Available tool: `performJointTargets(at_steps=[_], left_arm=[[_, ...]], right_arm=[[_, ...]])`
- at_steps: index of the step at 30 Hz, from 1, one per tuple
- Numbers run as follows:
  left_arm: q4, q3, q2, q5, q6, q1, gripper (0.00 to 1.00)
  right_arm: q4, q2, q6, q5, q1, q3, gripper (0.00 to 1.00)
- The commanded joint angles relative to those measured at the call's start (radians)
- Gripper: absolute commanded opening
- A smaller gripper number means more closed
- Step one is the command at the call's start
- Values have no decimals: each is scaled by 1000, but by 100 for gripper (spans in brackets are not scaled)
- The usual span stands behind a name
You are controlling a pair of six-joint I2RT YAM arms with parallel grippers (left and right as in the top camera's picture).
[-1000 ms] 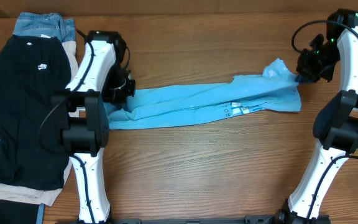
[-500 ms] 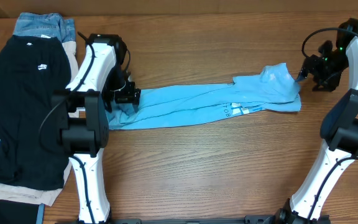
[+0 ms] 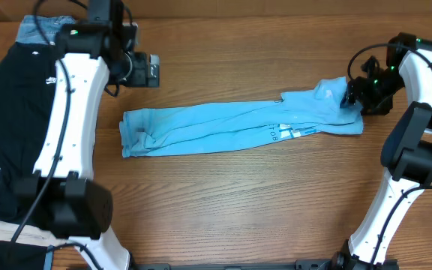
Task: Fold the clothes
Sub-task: 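Fold the top edge down over the folded hem with both grippers, then release the left gripper and move it to the strip's left end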
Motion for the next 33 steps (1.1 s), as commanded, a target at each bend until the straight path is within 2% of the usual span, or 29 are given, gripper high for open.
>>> performJointTargets(at_steps=[1,5,7,9,10,12,21,23,26,33], left_arm=[[26,13,-60,-12,0,11,100],[30,13,-65,-13,0,18,100],[27,13,-64,-13,1,18,100],[28,13,-64,-13,1,18,100],[29,13,-64,-13,0,19,99],[31,13,-64,-13,0,19,99],[36,13,-64,-43,0,19,100],[43,13,-64,-43,0,19,100],[44,13,-64,-43,0,19,100],[73,13,-65,-32,0,53,100]], right_arm=[[62,1,-20,-18,2,-74,68],[130,1,-19,-34,19,-142,59],[151,1,-18,-35,26,-161,50],[159,1,-11,-35,29,-162,32],[164,1,-5,-35,30,-162,17],[165,0,18,-35,30,-153,4],[44,-7,53,-43,-40,2,4],[-48,-8,52,-61,-69,134,4],[-118,-8,45,-87,-79,229,4],[-279,-11,6,-151,-51,358,4]])
